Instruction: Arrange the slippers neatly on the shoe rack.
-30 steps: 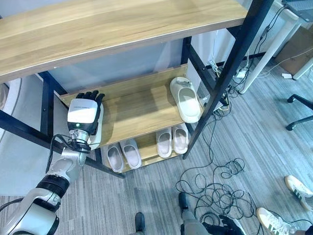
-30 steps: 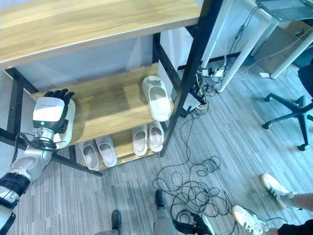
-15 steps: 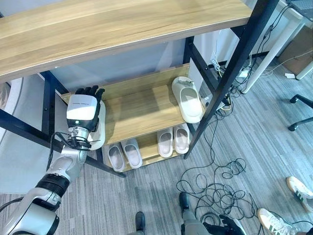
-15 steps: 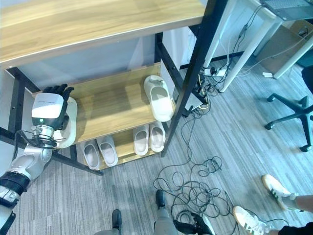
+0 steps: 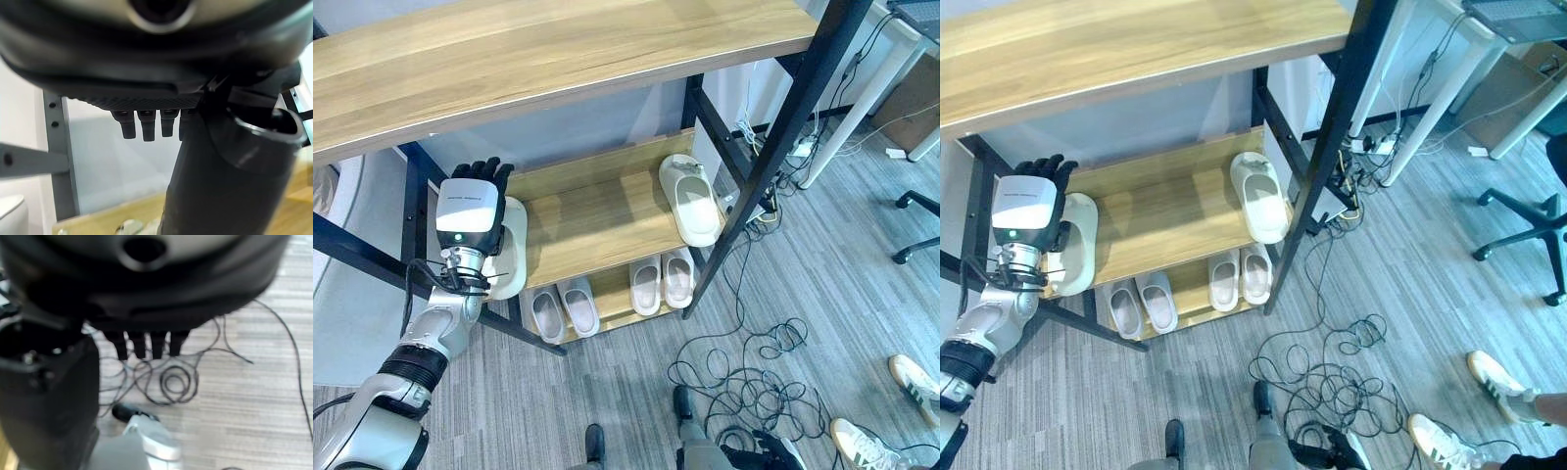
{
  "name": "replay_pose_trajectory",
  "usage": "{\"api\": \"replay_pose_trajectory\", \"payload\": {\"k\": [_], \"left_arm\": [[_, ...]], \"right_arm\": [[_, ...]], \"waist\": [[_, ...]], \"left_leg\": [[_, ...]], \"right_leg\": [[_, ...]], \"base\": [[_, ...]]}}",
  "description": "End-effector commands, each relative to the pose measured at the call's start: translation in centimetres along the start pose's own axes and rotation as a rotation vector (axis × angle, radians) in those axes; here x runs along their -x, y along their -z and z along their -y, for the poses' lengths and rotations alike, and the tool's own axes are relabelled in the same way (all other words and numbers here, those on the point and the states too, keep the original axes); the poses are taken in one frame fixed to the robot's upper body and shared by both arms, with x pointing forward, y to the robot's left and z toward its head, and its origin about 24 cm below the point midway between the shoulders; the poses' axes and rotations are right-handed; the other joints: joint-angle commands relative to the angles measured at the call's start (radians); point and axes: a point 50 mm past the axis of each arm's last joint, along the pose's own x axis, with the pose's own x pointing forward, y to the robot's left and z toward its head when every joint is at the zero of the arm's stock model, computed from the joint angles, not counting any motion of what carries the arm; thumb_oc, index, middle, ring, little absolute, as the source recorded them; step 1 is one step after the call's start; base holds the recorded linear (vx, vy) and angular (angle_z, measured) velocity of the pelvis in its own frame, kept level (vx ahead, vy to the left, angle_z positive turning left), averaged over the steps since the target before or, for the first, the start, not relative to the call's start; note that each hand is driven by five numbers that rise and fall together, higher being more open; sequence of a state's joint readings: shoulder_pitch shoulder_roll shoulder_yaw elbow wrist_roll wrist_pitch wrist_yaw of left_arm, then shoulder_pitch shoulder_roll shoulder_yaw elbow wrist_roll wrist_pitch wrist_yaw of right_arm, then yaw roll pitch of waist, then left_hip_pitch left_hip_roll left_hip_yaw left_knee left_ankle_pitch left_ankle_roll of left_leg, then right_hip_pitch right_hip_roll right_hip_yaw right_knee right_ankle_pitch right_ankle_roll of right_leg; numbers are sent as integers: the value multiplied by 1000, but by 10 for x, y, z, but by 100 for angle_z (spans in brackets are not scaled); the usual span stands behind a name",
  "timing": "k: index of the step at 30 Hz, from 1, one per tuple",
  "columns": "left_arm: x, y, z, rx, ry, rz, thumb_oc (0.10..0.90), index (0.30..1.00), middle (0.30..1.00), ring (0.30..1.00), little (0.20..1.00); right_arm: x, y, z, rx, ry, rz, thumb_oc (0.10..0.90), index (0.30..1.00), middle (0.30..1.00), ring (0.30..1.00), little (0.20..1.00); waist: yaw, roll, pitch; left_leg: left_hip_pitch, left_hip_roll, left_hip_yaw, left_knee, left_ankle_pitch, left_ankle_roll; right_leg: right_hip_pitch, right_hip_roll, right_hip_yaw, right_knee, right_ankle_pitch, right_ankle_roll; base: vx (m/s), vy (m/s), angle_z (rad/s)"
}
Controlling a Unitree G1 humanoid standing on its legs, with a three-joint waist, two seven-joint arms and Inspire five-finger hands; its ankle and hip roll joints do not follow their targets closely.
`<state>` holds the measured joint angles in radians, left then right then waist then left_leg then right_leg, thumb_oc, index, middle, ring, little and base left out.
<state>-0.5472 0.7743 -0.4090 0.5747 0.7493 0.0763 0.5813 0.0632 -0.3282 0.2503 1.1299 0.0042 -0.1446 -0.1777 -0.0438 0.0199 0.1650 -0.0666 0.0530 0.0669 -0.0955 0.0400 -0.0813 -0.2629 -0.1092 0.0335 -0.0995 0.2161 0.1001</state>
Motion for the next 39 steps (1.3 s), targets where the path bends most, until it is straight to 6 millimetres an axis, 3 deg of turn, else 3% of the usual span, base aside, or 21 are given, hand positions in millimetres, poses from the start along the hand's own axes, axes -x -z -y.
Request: {"api": "replay_pose_trajectory", "payload": {"k": [1,9,14,15,16,24,27,31,39], "left_arm": [[-47,22,-65,-77,-280,-63,800,900,900,900,900],[-55,21,-68,-121,-267,-52,800,900,900,900,900],[-57,19,-59,-133,-226,-73,800,900,900,900,900],[-58,19,-59,-132,-227,-72,755,832,832,832,832],[-59,18,-57,-122,-220,-77,400,300,300,300,300],[-56,-9,-43,-19,-192,-28,400,300,300,300,300],[-55,-29,-43,-16,-236,71,400,300,300,300,300],[-56,-72,-53,29,-303,243,400,300,300,300,300],[-60,-113,-63,63,-366,380,400,300,300,300,300]], "right_arm": [[-3,-9,14,47,32,48,800,900,900,900,900],[-4,-12,16,33,40,56,800,900,900,900,900],[-6,-19,18,45,44,75,800,900,900,900,900],[-6,-19,18,45,44,75,800,900,900,900,900],[-6,-20,19,42,48,77,800,900,900,900,900],[-6,-21,16,35,43,79,800,900,900,900,900],[-6,-19,16,40,40,81,800,900,900,900,900],[-6,-19,17,43,42,80,800,900,900,900,900],[-8,-23,21,80,56,89,800,900,900,900,900]], "waist": [[-15,34,0],[-17,29,11],[-23,25,23],[-23,25,23],[-25,25,26],[-32,15,30],[-36,12,30],[-41,7,31],[-55,2,39]], "left_leg": [[-28,-22,-16,14,-139,47],[-52,-22,-14,19,-133,48],[-70,-21,-14,21,-128,48],[-70,-21,-14,21,-127,48],[-75,-22,-14,22,-126,48],[-88,-24,-10,34,-128,49],[-85,-24,-9,34,-131,49],[-85,-25,-5,35,-132,48],[-92,-20,2,38,-132,48]], "right_leg": [[87,-57,-31,18,-227,93],[68,-56,-29,20,-222,92],[53,-57,-29,22,-220,91],[52,-58,-29,22,-220,91],[47,-58,-29,23,-218,91],[40,-61,-28,26,-216,89],[42,-61,-26,27,-217,89],[38,-60,-22,29,-219,89],[23,-54,-10,33,-220,89]], "base": [[0,0,0],[0,0,0],[0,0,0],[0,0,0],[0,0,0],[0,0,0],[0,0,0],[0,0,0],[-1,-4,0]]}}
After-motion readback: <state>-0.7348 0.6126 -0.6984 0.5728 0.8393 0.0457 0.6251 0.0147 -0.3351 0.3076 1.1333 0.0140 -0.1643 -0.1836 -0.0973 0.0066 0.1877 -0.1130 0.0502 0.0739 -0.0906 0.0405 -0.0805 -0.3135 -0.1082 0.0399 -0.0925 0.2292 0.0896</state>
